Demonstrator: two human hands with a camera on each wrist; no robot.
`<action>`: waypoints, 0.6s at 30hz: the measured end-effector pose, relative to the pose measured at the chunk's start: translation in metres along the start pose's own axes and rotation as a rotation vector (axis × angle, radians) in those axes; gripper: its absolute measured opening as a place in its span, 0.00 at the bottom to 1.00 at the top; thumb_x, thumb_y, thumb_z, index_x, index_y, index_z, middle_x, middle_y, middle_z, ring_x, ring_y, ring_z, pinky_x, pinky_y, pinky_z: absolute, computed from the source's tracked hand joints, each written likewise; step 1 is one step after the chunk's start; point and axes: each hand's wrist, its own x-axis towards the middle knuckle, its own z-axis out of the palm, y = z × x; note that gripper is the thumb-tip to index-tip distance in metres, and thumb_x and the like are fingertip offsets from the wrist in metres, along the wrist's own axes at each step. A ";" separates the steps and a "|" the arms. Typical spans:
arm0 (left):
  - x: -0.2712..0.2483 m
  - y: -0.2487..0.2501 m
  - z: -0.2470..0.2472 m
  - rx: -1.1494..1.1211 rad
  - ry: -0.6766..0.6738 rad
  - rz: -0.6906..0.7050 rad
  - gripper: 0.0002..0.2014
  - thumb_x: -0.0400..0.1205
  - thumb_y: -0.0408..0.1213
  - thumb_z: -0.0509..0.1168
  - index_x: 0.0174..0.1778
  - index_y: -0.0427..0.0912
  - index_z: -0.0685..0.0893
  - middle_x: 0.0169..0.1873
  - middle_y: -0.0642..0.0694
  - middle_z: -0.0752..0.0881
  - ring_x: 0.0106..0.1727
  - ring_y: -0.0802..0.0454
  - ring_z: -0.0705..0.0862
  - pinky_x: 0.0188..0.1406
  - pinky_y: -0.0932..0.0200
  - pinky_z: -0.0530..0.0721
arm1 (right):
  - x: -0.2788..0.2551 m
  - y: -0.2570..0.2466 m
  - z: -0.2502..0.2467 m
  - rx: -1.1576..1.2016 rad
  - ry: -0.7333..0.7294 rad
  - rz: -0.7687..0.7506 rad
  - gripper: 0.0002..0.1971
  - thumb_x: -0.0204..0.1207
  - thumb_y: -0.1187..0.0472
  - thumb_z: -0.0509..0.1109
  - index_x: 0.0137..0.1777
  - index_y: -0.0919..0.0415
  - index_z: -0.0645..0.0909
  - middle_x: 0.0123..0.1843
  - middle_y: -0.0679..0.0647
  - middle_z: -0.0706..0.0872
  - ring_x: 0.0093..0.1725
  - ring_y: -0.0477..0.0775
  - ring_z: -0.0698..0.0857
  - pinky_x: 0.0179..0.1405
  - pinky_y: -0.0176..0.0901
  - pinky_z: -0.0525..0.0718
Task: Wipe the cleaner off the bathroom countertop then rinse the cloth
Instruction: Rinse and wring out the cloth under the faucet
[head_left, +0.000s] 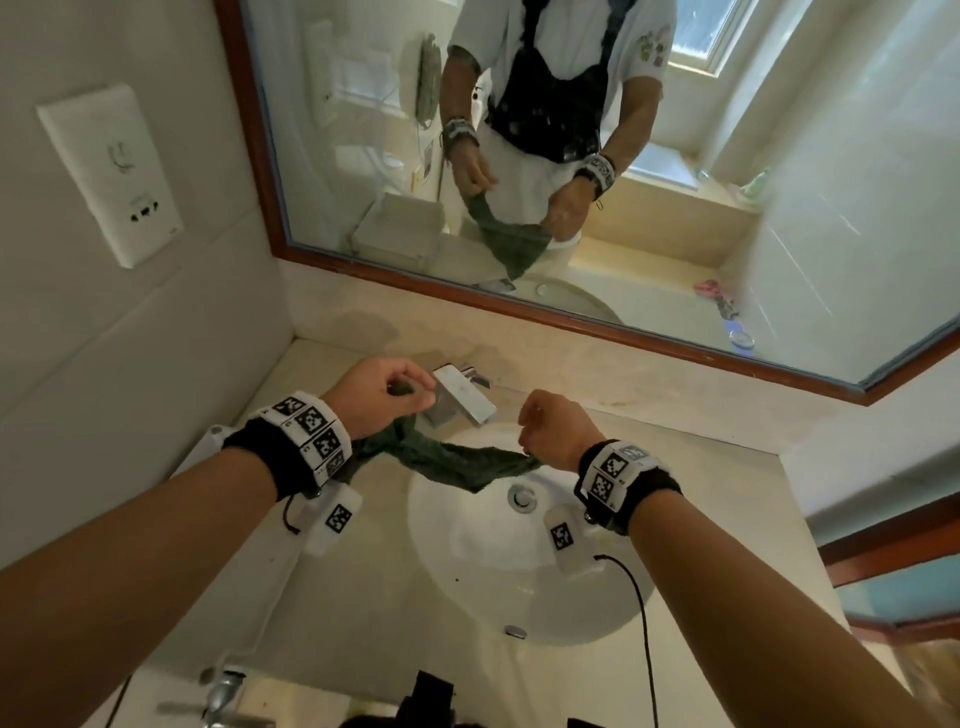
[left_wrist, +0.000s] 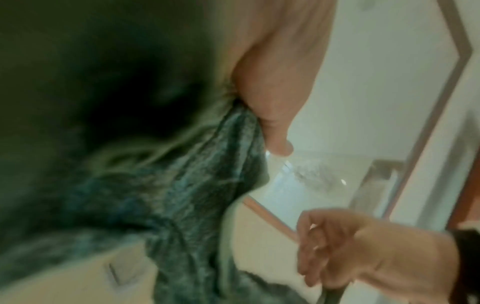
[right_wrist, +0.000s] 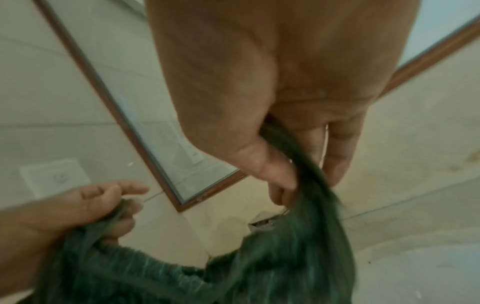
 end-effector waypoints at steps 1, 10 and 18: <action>-0.001 -0.002 -0.002 -0.029 -0.007 0.000 0.06 0.79 0.38 0.73 0.50 0.52 0.88 0.47 0.53 0.89 0.51 0.56 0.87 0.59 0.50 0.86 | 0.001 -0.002 0.002 -0.025 -0.027 -0.013 0.13 0.69 0.70 0.67 0.48 0.52 0.78 0.52 0.53 0.87 0.52 0.56 0.85 0.50 0.47 0.85; -0.015 0.022 0.003 -0.227 0.096 0.087 0.10 0.73 0.31 0.77 0.45 0.50 0.90 0.43 0.51 0.92 0.49 0.55 0.90 0.58 0.53 0.86 | 0.003 -0.083 0.033 0.283 -0.100 -0.474 0.19 0.68 0.53 0.79 0.60 0.45 0.85 0.51 0.46 0.91 0.49 0.47 0.89 0.53 0.50 0.87; -0.054 0.021 -0.022 0.199 0.220 -0.086 0.19 0.61 0.43 0.85 0.44 0.53 0.86 0.39 0.56 0.87 0.41 0.60 0.85 0.39 0.64 0.83 | 0.012 -0.102 0.023 0.255 -0.234 -0.553 0.14 0.66 0.62 0.81 0.25 0.49 0.81 0.26 0.41 0.80 0.30 0.44 0.77 0.34 0.44 0.79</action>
